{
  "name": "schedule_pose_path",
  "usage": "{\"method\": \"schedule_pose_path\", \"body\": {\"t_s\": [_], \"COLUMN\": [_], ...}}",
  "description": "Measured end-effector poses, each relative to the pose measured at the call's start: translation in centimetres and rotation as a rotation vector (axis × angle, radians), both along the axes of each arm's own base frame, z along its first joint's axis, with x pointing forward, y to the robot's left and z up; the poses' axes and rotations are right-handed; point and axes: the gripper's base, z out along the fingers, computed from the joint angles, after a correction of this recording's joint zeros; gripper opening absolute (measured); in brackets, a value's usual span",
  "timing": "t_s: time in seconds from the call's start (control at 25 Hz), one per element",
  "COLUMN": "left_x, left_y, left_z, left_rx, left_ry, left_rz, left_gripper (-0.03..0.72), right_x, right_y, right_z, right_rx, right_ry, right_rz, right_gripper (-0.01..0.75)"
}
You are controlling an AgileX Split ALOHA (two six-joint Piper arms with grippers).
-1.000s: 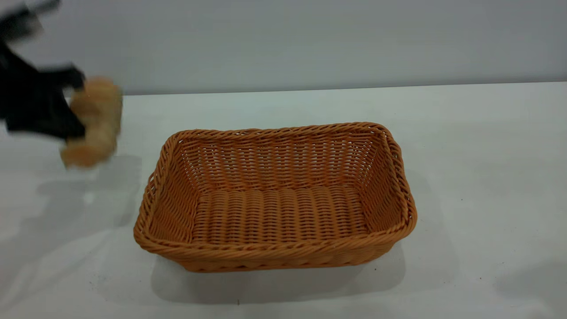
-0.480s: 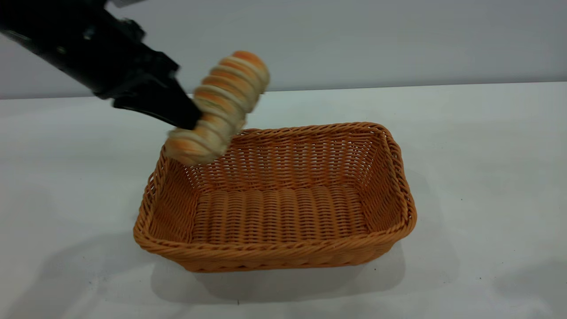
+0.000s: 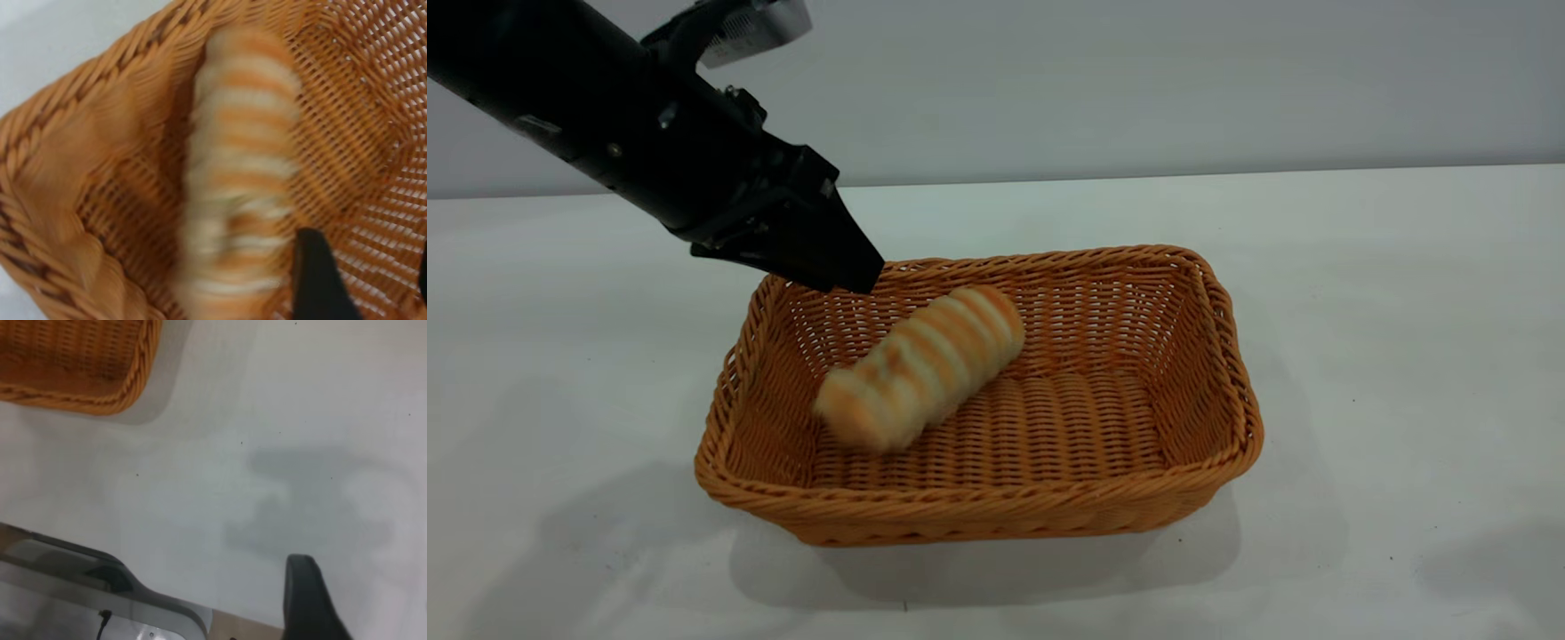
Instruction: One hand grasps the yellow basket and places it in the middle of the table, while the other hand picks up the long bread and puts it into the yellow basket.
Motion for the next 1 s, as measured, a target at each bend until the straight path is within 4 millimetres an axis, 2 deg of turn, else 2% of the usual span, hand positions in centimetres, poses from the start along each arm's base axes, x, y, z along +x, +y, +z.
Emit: {"method": "schedule_pose_path", "body": {"t_s": [0.08,0.2,0.32,0.44,0.6,0.72,1.0], "left_x": [-0.3,-1.0,-2.2,-4.5,-8.4,-11.7,-19.6], "left_y": [0.4,2.0,4.6,7.0,9.2,10.1,11.6], "left_z": [1.3,4.7,8.6,12.4,16.5,18.1,17.4], "left_rx": [-0.004,0.058,0.236,0.401,0.504,0.515,0.483], "left_ry": [0.02,0.035,0.027,-0.015,-0.038,-0.042,-0.086], "left_rz": [0.001,0.026,0.099,0.217,0.36,0.405,0.436], "left_gripper": [0.483,0.504,0.507,0.507,0.509,0.509,0.509], "right_x": [0.0,-0.3,-0.7,-1.7,-4.0,-6.3,-12.9], "right_y": [0.0,-0.1,-0.1,-0.3,-0.7,-1.0,-1.9], "right_z": [0.0,-0.1,-0.2,0.3,1.8,3.1,6.0], "right_rx": [-0.001,-0.011,-0.017,-0.016,-0.017,-0.017,0.021], "right_ry": [0.003,0.031,0.074,0.08,0.046,-0.004,-0.279], "right_rz": [0.001,0.005,0.004,-0.006,-0.014,-0.01,-0.013], "right_gripper": [0.466,0.466,0.466,0.466,0.466,0.466,0.466]}}
